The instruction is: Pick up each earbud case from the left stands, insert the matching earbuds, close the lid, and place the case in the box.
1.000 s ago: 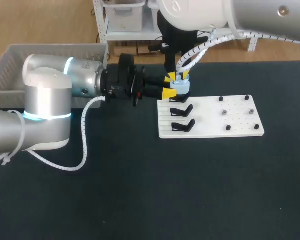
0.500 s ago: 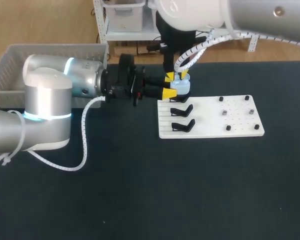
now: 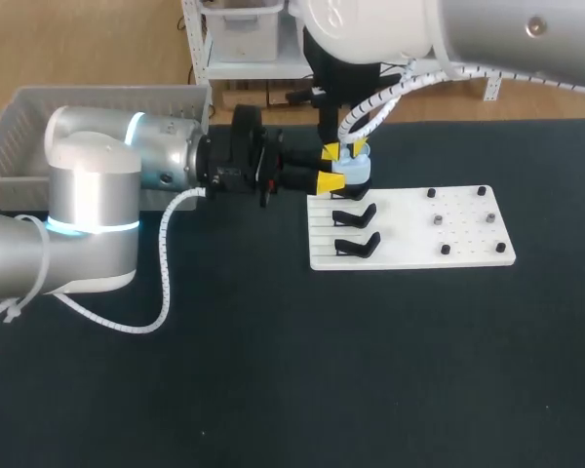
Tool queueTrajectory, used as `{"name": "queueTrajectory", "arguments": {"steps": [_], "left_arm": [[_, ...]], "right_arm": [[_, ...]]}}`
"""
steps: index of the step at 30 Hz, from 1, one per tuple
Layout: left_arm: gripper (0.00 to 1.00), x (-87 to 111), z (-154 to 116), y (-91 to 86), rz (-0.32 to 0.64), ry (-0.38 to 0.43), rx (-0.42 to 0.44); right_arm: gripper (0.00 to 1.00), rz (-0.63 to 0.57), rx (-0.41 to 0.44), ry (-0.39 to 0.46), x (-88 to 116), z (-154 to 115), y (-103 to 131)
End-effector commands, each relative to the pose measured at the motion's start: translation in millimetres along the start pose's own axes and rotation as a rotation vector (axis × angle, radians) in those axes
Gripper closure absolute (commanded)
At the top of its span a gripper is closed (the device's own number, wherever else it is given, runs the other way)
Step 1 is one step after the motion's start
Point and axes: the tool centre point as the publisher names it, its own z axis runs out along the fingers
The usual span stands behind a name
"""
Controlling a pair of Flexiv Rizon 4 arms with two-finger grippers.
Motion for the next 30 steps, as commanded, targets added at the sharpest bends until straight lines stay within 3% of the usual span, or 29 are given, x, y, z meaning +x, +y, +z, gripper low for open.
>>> {"name": "queueTrajectory", "arguments": {"steps": [1,3,5,6,13,22,30], "left_arm": [[1.0,0.2,-0.3,-2.2,0.004,-0.003,-0.006],[1.0,0.2,-0.3,-2.2,0.004,-0.003,-0.006],[1.0,0.2,-0.3,-2.2,0.004,-0.003,-0.006],[1.0,0.2,-0.3,-2.2,0.004,-0.003,-0.006],[1.0,0.2,-0.3,-2.2,0.004,-0.003,-0.006],[1.0,0.2,-0.3,-2.2,0.004,-0.003,-0.006],[1.0,0.2,-0.3,-2.2,0.004,-0.003,-0.006]], "right_arm": [[0.98,-0.002,0.001,0.003,-3.4,1.9,0.2],[0.56,-0.004,0.0,0.002,-2.9,0.8,0.2],[0.04,-0.007,-0.001,-0.003,-0.3,-3.2,0.4],[0.0,-0.009,0.0,-0.005,1.2,-5.6,0.6],[0.0,0.011,-0.015,-0.058,8.7,-27.0,-7.1],[0.0,0.298,-0.015,-0.295,-31.0,-32.3,-56.0],[0.0,0.36,0.012,-0.271,-52.2,-8.9,-75.9]]}}
